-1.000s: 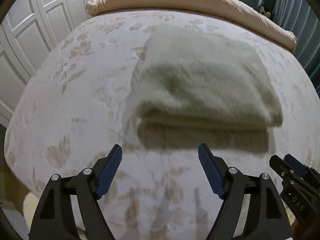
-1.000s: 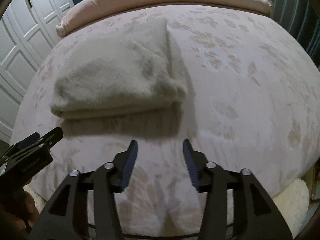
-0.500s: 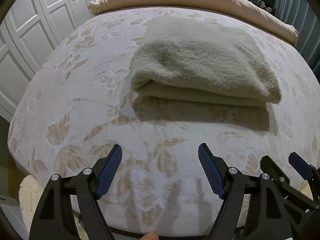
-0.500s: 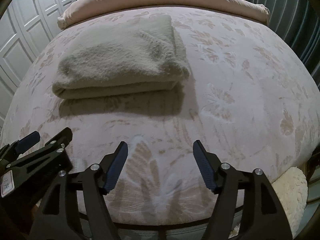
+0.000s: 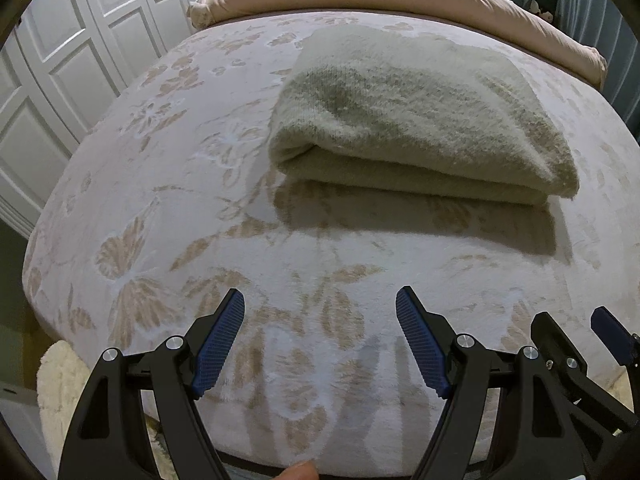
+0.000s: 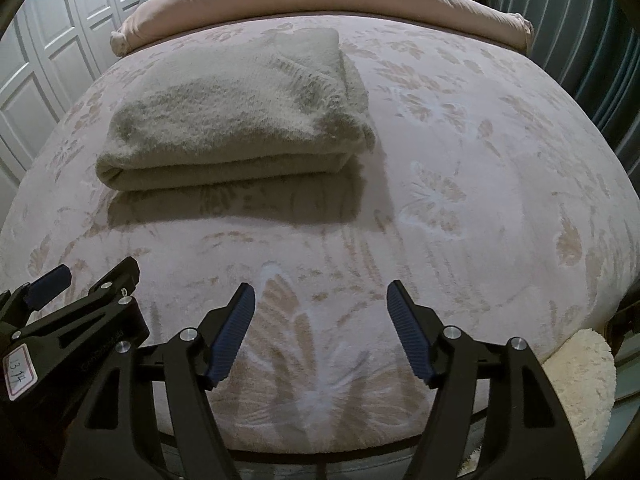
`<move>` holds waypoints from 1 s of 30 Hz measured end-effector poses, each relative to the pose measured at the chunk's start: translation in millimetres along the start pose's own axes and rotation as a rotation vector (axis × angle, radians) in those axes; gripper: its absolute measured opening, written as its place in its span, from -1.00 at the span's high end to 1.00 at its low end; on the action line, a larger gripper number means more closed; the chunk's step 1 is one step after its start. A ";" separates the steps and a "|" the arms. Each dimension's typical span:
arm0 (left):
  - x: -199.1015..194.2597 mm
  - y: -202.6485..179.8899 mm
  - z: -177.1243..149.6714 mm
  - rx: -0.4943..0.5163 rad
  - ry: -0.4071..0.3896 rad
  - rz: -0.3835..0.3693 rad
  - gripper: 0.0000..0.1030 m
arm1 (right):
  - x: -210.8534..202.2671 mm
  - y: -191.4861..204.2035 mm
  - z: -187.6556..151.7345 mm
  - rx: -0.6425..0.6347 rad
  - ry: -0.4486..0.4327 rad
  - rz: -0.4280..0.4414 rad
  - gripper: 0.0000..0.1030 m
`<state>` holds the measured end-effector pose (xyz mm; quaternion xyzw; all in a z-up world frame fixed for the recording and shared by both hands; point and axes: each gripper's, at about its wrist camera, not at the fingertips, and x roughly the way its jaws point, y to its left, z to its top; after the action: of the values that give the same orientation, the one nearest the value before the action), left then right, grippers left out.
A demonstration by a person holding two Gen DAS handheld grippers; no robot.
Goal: Fold small clothes
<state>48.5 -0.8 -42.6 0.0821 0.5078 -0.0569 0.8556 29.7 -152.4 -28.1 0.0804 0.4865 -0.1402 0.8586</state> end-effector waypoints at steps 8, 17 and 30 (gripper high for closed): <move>21.3 -1.9 -4.9 -0.005 -0.012 0.014 -0.41 | 27.7 2.4 -6.4 0.006 -0.005 0.006 -0.29; 28.3 -4.5 -8.1 -0.001 -0.043 0.035 -0.44 | 36.0 2.7 -9.6 -0.018 -0.053 0.003 -0.35; 30.9 -5.5 -8.3 -0.014 -0.067 0.057 -0.53 | 39.9 0.1 -12.6 -0.012 -0.087 0.003 -0.39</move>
<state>55.2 -4.9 -74.1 0.0885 0.4766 -0.0314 0.8741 39.0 -155.4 -68.8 0.0699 0.4493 -0.1394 0.8796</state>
